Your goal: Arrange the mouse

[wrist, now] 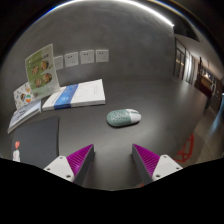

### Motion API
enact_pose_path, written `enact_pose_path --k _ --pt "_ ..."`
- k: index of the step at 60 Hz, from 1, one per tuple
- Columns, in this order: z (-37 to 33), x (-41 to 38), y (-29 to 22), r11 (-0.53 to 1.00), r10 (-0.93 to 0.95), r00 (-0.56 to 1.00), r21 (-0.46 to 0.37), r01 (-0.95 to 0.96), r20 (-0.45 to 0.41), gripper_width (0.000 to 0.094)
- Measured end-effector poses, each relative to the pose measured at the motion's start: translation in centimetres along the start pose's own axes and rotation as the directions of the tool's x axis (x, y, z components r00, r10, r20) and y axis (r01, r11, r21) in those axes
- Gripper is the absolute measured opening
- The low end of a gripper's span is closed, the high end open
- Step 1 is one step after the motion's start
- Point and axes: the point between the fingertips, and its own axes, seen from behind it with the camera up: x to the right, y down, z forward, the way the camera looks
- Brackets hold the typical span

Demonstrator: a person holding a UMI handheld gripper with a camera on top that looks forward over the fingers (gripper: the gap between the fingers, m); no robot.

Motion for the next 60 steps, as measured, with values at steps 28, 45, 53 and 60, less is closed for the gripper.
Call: enact_pose_path --k 28,45,53,60 --pt "9.7 1.5 -7.1 0.999 -0.005 0.998 -0.035 0.007 0.067 0.0832" --pt "13.1 0.9 -9.7 0.999 -0.040 0.994 -0.031 0.043 0.104 0.0777" --pt "13.5 0.9 -10.0 0.999 -0.042 0.990 -0.007 0.044 0.135 0.0517" --pt "13.1 1.3 -9.9 0.998 -0.056 0.986 -0.026 0.060 0.157 0.0453"
